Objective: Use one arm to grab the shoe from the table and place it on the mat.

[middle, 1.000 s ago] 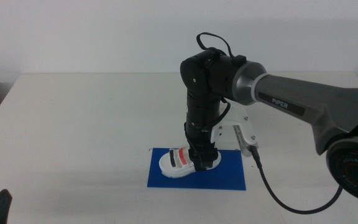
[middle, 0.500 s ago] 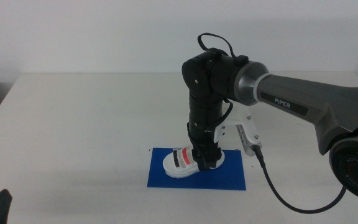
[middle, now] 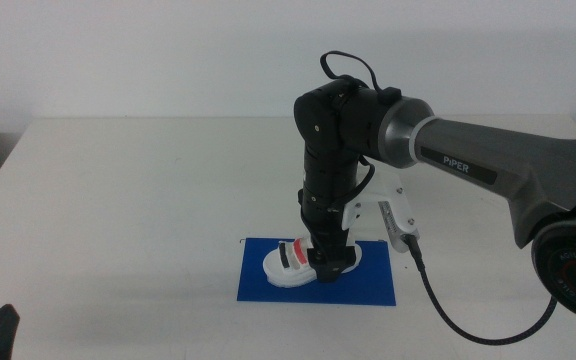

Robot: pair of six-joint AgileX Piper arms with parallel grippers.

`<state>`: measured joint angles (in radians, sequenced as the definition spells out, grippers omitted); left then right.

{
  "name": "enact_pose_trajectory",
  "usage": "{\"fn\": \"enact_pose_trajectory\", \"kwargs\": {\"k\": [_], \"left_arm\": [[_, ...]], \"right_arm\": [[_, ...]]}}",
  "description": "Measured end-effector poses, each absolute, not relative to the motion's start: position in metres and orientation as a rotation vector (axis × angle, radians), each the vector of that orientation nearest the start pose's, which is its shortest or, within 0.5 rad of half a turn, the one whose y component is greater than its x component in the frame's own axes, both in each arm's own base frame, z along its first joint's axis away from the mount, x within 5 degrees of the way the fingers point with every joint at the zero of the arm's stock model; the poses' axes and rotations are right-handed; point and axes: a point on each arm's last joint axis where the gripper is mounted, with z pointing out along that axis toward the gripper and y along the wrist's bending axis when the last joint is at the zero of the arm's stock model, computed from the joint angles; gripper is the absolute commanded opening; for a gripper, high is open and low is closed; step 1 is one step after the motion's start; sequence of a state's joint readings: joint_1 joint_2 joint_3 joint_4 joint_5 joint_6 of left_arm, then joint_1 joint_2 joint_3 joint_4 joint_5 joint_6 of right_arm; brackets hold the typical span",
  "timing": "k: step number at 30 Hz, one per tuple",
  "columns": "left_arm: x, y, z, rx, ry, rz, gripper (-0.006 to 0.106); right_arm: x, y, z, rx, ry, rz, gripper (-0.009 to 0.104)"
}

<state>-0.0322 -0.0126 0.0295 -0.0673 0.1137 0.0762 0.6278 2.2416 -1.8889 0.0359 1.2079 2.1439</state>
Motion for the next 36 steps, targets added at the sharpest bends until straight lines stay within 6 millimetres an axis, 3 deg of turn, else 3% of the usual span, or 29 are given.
{"fn": "enact_pose_trajectory", "kwargs": {"k": [3, 10, 15, 18, 22, 26, 28, 32, 36], "left_arm": [[0.057, -0.003, 0.194, 0.039, 1.614, -0.024, 0.094], [0.057, -0.003, 0.194, 0.039, 1.614, -0.024, 0.094], [0.057, -0.003, 0.194, 0.039, 1.614, -0.024, 0.094], [0.057, -0.003, 0.194, 0.039, 1.614, -0.024, 0.094], [0.057, -0.003, 0.194, 0.039, 1.614, -0.024, 0.094], [0.057, -0.003, 0.194, 0.039, 1.614, -0.024, 0.094], [0.057, -0.003, 0.194, 0.039, 1.614, -0.024, 0.094], [0.057, -0.003, 0.194, 0.039, 1.613, -0.024, 0.094], [0.057, -0.003, 0.194, 0.039, 1.613, -0.024, 0.094]], "right_arm": [[0.37, 0.274, 0.195, 2.193, 2.28, 0.198, 0.081], [0.364, 0.267, 0.239, 2.15, 2.253, 0.34, 0.069], [0.357, 0.254, 0.281, 1.963, 2.263, 0.428, 0.059], [0.353, 0.241, 0.308, 1.59, 2.378, 0.417, 0.054], [0.346, 0.224, 0.34, 0.873, 2.543, 0.286, 0.048], [0.341, 0.216, 0.356, 0.198, 2.602, 0.106, 0.043], [0.341, 0.214, 0.358, -0.056, 2.595, 0.02, 0.041], [0.342, 0.213, 0.359, -0.359, 2.563, -0.053, 0.038], [0.341, 0.194, 0.376, -0.364, 2.524, -0.019, 0.036]]}}
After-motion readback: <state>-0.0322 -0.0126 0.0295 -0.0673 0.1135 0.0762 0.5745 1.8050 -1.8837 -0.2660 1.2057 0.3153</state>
